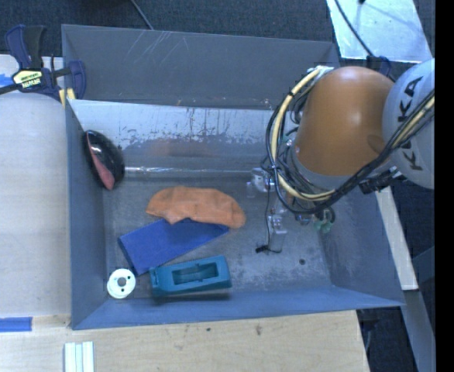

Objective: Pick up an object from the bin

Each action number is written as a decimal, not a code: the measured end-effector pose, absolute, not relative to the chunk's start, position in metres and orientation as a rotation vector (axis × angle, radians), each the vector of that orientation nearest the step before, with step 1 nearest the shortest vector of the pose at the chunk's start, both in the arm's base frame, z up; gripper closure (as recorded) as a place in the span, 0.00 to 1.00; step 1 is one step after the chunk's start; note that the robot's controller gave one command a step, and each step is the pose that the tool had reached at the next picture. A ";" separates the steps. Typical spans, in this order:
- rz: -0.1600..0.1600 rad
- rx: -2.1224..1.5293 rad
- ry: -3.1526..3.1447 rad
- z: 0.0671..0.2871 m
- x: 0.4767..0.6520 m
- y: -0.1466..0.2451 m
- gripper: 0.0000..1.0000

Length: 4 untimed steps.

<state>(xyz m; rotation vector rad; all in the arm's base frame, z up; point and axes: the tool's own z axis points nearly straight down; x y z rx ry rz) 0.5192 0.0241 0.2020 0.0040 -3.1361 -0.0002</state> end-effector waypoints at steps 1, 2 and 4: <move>0.000 0.002 -3.145 0.207 0.521 0.024 0.00; 0.000 0.106 -3.148 0.133 0.564 0.049 0.00; -0.002 0.119 -3.144 0.123 0.605 0.097 0.00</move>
Offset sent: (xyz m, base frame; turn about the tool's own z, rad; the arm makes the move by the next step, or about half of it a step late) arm 0.0748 0.0453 -0.1320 -0.1189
